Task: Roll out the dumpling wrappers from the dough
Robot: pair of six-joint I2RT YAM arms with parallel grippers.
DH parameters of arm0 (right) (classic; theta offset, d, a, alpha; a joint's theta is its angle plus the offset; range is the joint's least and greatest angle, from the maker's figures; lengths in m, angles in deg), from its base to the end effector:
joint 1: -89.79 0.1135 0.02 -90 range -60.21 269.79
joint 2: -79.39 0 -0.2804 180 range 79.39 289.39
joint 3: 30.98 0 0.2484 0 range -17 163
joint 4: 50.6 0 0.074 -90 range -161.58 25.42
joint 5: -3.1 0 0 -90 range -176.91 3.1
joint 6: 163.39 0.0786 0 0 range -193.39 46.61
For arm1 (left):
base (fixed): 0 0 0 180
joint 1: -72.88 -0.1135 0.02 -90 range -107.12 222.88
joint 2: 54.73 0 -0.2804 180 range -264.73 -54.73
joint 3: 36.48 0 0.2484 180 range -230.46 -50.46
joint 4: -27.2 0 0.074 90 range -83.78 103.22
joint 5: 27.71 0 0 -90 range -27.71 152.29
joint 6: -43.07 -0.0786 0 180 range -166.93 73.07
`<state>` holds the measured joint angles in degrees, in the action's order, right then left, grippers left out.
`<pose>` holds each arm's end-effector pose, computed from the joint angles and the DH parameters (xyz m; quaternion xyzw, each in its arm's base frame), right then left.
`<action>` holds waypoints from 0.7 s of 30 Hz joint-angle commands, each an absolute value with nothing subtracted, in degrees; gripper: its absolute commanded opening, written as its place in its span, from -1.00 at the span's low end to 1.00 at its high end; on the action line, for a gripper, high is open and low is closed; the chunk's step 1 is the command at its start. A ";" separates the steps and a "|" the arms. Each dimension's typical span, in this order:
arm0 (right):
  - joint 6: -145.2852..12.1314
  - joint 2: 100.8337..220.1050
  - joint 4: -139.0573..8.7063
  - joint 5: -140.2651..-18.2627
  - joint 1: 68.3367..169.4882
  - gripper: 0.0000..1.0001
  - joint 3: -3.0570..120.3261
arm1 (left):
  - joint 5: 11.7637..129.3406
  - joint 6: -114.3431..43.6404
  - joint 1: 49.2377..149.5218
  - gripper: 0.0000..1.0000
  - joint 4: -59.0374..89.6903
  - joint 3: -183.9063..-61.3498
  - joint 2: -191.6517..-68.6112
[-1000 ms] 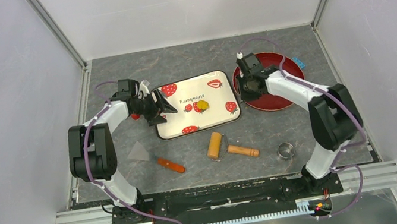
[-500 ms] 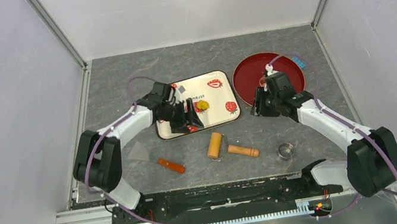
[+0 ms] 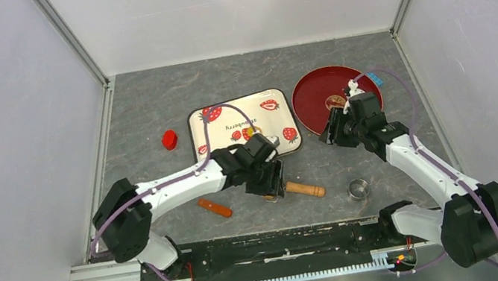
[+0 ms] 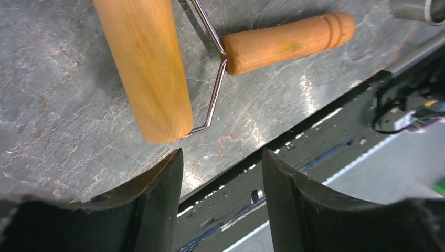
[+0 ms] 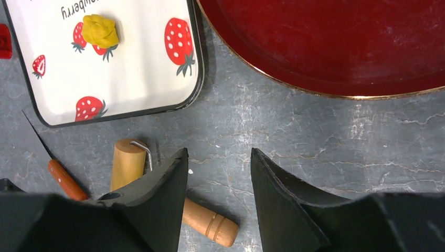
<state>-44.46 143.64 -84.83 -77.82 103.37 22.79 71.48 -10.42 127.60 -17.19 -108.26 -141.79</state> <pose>0.2403 0.0708 0.2142 0.0927 0.9158 0.2072 0.3312 0.1756 -0.2699 0.1972 0.1729 0.9466 -0.2404 0.1271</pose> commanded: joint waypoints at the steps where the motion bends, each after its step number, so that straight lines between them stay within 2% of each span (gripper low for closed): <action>1: -44.65 141.41 -83.33 -75.41 102.56 -0.01 20.82 | 59.96 -7.40 132.31 0.23 -21.53 -113.75 -145.96; 13: -46.71 141.45 -82.82 -72.96 98.64 -0.01 17.22 | 54.77 -10.36 137.74 0.22 -24.19 -124.78 -158.34; 21: -48.43 142.44 -82.84 -72.25 96.83 0.00 16.66 | 53.06 -11.26 138.36 0.19 -24.22 -124.33 -161.57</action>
